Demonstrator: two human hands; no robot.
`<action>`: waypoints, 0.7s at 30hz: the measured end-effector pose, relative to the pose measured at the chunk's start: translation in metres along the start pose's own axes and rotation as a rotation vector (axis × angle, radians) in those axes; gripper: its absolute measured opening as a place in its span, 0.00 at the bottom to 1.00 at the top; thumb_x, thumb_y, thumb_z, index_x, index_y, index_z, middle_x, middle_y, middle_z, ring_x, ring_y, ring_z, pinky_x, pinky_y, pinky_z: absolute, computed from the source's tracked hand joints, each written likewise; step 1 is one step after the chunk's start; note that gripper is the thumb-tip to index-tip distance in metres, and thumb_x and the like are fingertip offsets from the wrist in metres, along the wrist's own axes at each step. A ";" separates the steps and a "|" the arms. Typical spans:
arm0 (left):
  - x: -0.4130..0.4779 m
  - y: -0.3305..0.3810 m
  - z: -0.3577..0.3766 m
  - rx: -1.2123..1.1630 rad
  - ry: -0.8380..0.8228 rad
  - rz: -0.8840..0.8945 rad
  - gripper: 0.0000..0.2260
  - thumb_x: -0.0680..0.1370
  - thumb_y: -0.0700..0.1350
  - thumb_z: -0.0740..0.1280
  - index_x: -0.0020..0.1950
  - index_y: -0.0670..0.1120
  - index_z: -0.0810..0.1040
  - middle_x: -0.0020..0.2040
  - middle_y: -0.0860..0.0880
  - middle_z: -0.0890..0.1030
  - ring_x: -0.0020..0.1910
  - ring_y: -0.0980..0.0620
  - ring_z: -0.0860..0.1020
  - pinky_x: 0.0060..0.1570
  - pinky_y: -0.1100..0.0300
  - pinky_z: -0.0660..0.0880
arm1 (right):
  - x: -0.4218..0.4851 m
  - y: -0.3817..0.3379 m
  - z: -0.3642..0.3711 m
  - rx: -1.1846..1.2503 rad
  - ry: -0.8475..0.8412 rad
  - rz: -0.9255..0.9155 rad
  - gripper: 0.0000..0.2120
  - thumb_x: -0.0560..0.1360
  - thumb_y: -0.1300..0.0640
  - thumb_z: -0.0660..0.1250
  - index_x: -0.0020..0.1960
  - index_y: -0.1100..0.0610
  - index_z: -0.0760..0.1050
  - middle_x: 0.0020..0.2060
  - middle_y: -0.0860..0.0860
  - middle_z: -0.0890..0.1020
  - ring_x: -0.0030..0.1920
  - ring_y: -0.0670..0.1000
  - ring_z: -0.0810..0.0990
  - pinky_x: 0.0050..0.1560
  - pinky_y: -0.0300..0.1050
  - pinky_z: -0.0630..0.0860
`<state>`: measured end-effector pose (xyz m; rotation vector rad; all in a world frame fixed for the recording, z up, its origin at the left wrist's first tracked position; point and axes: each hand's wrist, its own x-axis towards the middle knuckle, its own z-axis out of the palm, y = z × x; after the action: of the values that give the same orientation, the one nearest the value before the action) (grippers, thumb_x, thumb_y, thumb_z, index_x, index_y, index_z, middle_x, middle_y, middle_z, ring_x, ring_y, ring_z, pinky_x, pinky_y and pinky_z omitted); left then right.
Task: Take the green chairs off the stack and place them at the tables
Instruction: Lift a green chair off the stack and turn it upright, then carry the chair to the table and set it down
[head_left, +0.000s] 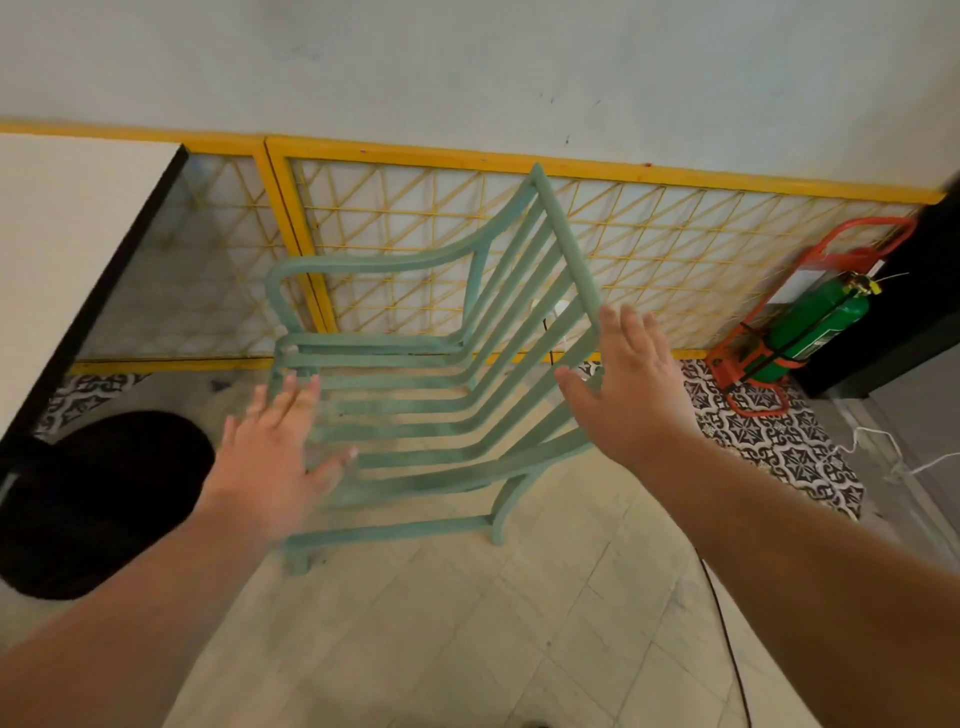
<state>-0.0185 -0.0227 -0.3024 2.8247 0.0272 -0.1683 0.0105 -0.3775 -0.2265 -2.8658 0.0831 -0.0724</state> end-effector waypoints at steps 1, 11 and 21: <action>-0.007 0.004 -0.023 0.021 0.023 0.022 0.41 0.77 0.69 0.58 0.83 0.54 0.47 0.84 0.49 0.49 0.82 0.44 0.46 0.77 0.40 0.48 | -0.007 -0.016 -0.008 0.026 0.006 -0.049 0.42 0.79 0.35 0.57 0.83 0.55 0.47 0.83 0.57 0.51 0.82 0.58 0.44 0.80 0.57 0.47; -0.064 0.012 -0.171 0.071 0.203 0.064 0.40 0.76 0.70 0.59 0.82 0.56 0.51 0.83 0.45 0.54 0.81 0.39 0.51 0.76 0.37 0.51 | -0.053 -0.124 -0.070 -0.040 0.046 -0.314 0.47 0.74 0.27 0.49 0.83 0.55 0.46 0.82 0.60 0.50 0.82 0.61 0.44 0.79 0.59 0.43; -0.209 -0.012 -0.156 0.041 0.200 -0.295 0.38 0.77 0.69 0.55 0.83 0.57 0.47 0.83 0.48 0.52 0.81 0.41 0.50 0.77 0.39 0.52 | -0.106 -0.169 -0.057 -0.078 -0.223 -0.619 0.47 0.72 0.25 0.48 0.82 0.52 0.50 0.82 0.56 0.55 0.81 0.60 0.51 0.78 0.66 0.50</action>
<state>-0.2093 0.0366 -0.1333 2.8520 0.4907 0.0504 -0.0897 -0.2237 -0.1300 -2.8387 -0.8563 0.1325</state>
